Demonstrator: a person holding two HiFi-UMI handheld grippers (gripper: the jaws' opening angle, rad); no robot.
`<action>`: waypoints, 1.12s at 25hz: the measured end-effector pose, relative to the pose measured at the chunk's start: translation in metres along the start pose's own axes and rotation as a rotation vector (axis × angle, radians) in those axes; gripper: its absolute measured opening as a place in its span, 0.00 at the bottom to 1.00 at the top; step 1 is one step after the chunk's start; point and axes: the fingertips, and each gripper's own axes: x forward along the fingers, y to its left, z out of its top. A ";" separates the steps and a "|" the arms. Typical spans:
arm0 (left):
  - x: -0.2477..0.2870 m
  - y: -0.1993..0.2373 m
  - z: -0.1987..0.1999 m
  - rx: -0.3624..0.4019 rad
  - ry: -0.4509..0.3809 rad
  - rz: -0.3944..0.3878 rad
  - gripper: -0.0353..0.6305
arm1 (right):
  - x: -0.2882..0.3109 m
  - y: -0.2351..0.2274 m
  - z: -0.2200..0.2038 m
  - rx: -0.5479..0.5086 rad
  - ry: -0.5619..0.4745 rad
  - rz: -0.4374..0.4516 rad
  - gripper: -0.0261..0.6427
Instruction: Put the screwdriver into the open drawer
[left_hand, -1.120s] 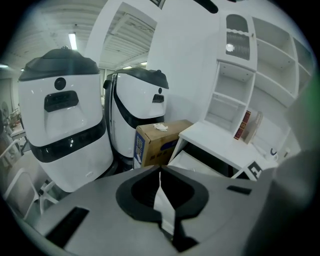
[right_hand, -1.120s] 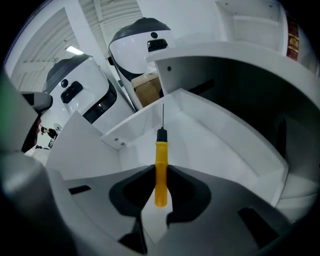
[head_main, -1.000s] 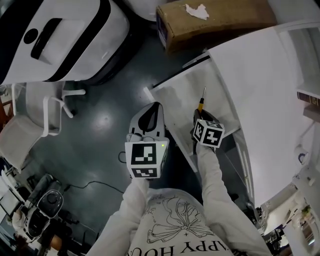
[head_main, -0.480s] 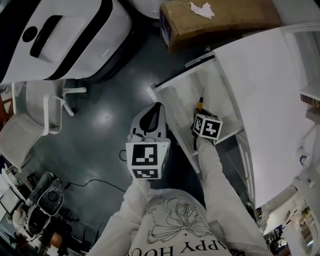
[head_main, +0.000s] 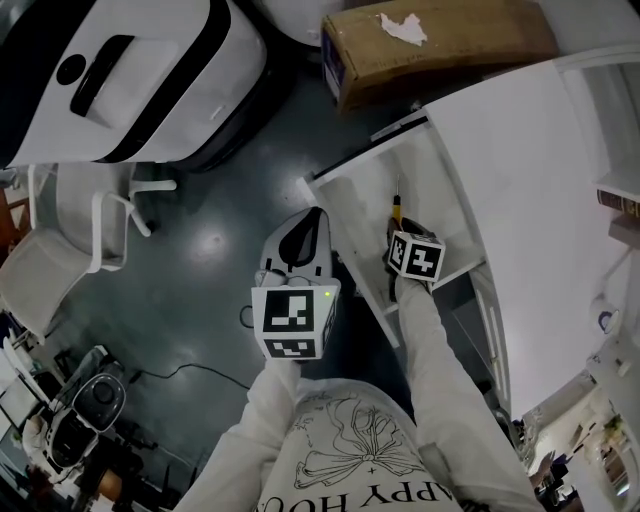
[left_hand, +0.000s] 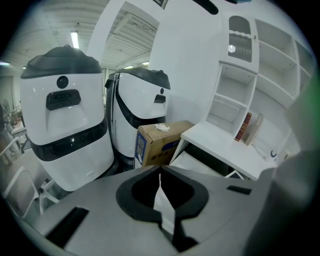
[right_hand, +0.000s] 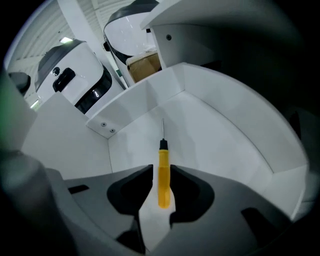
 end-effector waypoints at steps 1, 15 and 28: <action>-0.002 0.000 0.002 -0.002 -0.007 0.001 0.06 | -0.006 0.002 0.004 -0.001 -0.017 0.005 0.19; -0.062 -0.043 0.073 0.020 -0.187 -0.006 0.06 | -0.178 0.041 0.093 -0.069 -0.405 0.057 0.11; -0.143 -0.083 0.152 0.083 -0.419 -0.016 0.06 | -0.345 0.064 0.149 -0.156 -0.761 0.061 0.08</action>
